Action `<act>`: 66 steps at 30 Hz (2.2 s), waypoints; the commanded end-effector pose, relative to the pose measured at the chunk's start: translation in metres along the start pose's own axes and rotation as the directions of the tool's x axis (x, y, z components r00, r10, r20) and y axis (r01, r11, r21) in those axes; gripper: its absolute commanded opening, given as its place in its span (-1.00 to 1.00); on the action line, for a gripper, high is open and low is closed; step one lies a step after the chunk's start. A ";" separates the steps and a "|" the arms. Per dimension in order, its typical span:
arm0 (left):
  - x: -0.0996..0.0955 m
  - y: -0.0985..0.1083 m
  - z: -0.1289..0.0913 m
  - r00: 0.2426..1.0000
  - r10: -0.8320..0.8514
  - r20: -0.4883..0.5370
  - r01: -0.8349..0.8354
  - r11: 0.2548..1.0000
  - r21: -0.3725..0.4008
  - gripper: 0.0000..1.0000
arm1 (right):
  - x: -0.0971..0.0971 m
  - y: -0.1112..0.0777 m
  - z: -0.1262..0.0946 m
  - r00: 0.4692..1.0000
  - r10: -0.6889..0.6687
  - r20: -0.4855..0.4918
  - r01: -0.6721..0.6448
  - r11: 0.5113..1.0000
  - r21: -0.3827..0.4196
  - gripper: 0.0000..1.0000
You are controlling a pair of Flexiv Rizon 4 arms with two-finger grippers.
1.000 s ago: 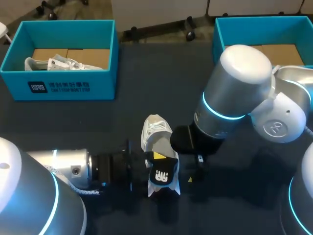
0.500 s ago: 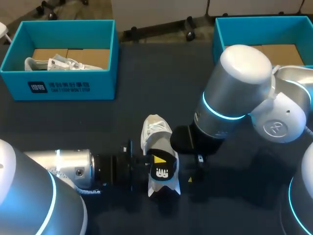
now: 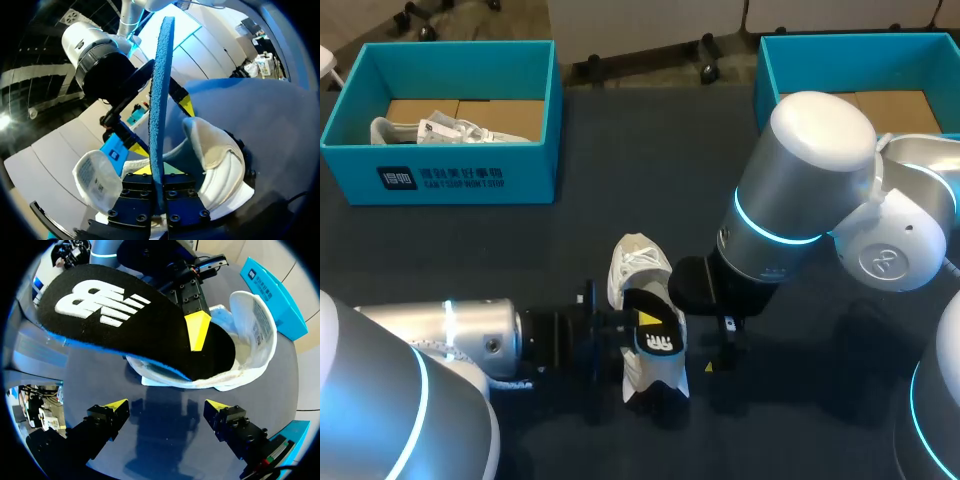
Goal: Take the shoe out of the shoebox, open the shoe tongue, remove and reinsert the insole, then place the shoe into the shoebox
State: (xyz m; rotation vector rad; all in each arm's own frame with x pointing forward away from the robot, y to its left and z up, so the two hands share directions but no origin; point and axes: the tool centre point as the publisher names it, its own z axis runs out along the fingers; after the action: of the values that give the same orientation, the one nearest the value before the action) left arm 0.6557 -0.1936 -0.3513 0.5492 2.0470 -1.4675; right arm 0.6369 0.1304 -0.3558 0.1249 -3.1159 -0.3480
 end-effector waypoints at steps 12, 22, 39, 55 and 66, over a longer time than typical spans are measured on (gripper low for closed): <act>-0.004 -0.037 -0.020 1.000 0.004 -0.003 -0.004 0.999 0.041 -0.50 | 0.000 0.001 0.002 1.000 0.000 -0.001 0.000 1.000 0.001 1.00; 0.006 -0.038 -0.012 0.998 0.053 -0.029 -0.052 0.998 0.035 -1.00 | 0.000 0.001 0.002 1.000 0.000 -0.001 0.000 1.000 0.001 1.00; -0.003 -0.003 0.002 0.989 0.144 0.017 -0.143 0.989 -0.046 -1.00 | 0.000 0.001 0.002 1.000 0.000 -0.001 0.000 1.000 0.001 1.00; 0.001 -0.019 -0.015 0.998 0.065 0.002 -0.065 0.998 0.001 -0.33 | 0.000 0.001 0.002 1.000 0.000 -0.001 0.000 1.000 0.001 1.00; 0.006 -0.038 -0.018 0.995 0.100 0.005 -0.100 0.995 0.011 -0.41 | 0.000 0.001 0.002 1.000 0.000 -0.001 0.000 1.000 0.001 1.00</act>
State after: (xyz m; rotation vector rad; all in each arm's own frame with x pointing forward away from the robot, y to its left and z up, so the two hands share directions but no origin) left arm 0.6305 -0.1912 -0.3249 0.6504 1.9861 -1.4312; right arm 0.6370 0.1305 -0.3559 0.1252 -3.1158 -0.3480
